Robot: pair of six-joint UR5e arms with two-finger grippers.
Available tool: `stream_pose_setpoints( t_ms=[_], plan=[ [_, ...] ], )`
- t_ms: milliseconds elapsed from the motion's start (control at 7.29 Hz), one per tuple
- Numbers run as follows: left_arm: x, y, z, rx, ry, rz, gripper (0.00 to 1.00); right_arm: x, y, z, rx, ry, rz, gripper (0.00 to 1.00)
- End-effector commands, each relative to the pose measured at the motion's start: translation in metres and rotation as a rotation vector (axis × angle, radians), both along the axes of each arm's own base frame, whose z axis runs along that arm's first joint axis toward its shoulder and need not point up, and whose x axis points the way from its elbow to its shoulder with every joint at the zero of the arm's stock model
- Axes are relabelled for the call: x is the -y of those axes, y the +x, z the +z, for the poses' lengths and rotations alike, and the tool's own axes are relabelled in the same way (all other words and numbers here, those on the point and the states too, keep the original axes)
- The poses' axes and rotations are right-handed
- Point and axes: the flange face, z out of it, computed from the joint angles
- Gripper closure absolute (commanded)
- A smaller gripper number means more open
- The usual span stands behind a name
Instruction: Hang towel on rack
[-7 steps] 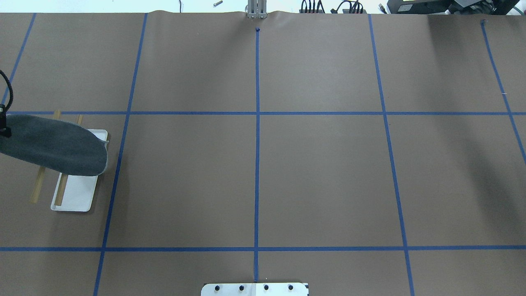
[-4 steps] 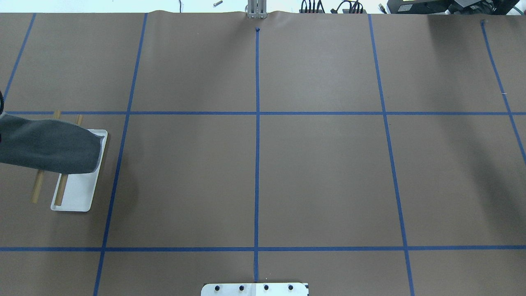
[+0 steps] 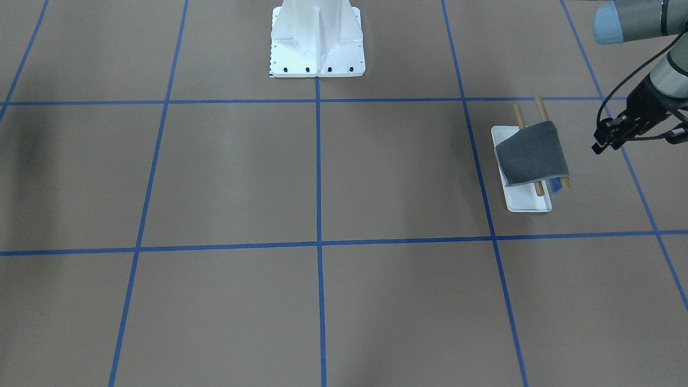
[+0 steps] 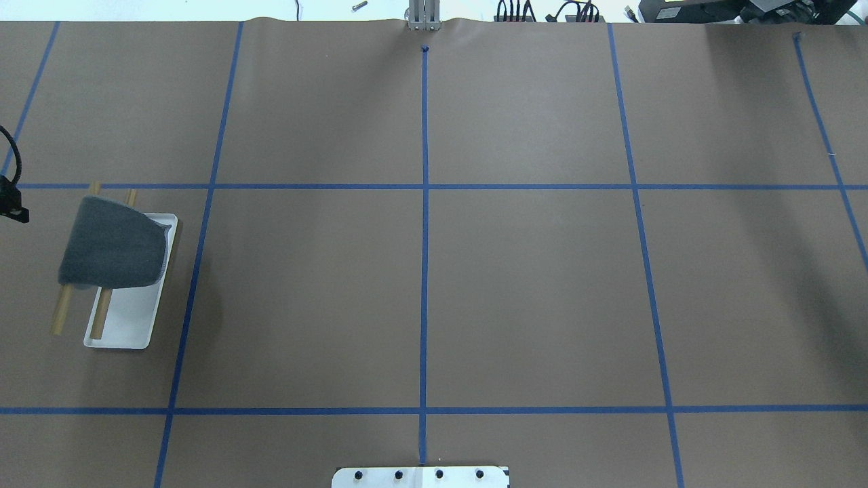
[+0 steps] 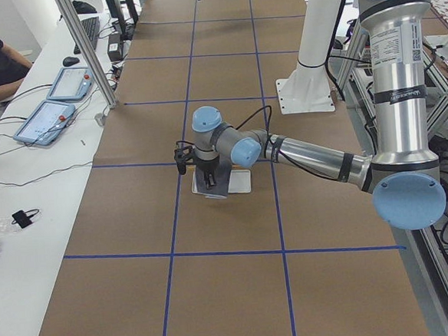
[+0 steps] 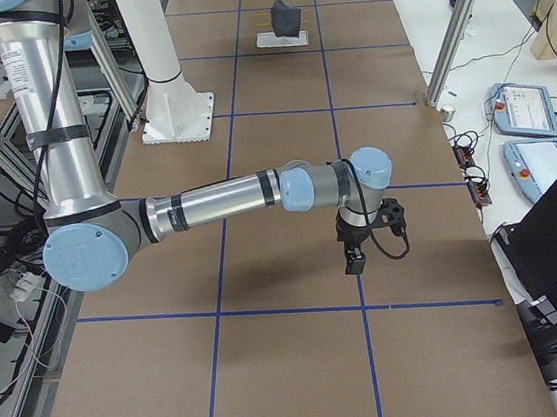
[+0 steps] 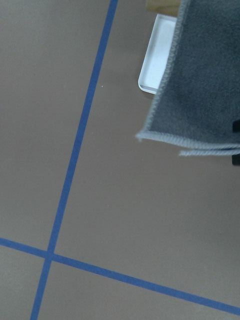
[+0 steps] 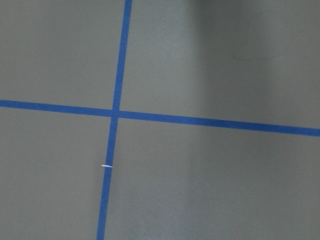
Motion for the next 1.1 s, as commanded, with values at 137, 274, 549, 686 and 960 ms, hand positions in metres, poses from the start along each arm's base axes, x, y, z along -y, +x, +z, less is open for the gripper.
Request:
stream_pose_setpoints(
  t_ms=[137,274,549,686,960],
  plan=[
    [0.008,-0.019,0.028,0.100,0.072,0.006,0.02,-0.034,0.005,0.079,0.003,0.024,0.000,0.00],
    [0.012,-0.037,0.041,0.153,0.152,0.074,0.02,-0.034,0.005,0.113,-0.005,0.002,-0.001,0.00],
    [0.025,-0.089,0.094,0.166,0.188,0.191,0.02,-0.023,0.010,0.117,0.002,0.007,0.025,0.00],
    [0.026,-0.110,0.130,0.191,0.237,0.280,0.02,-0.009,0.027,0.102,0.024,-0.018,0.077,0.00],
    [0.026,-0.124,0.146,0.208,0.295,0.349,0.02,0.019,0.063,0.062,0.083,-0.087,0.152,0.00]
  ],
)
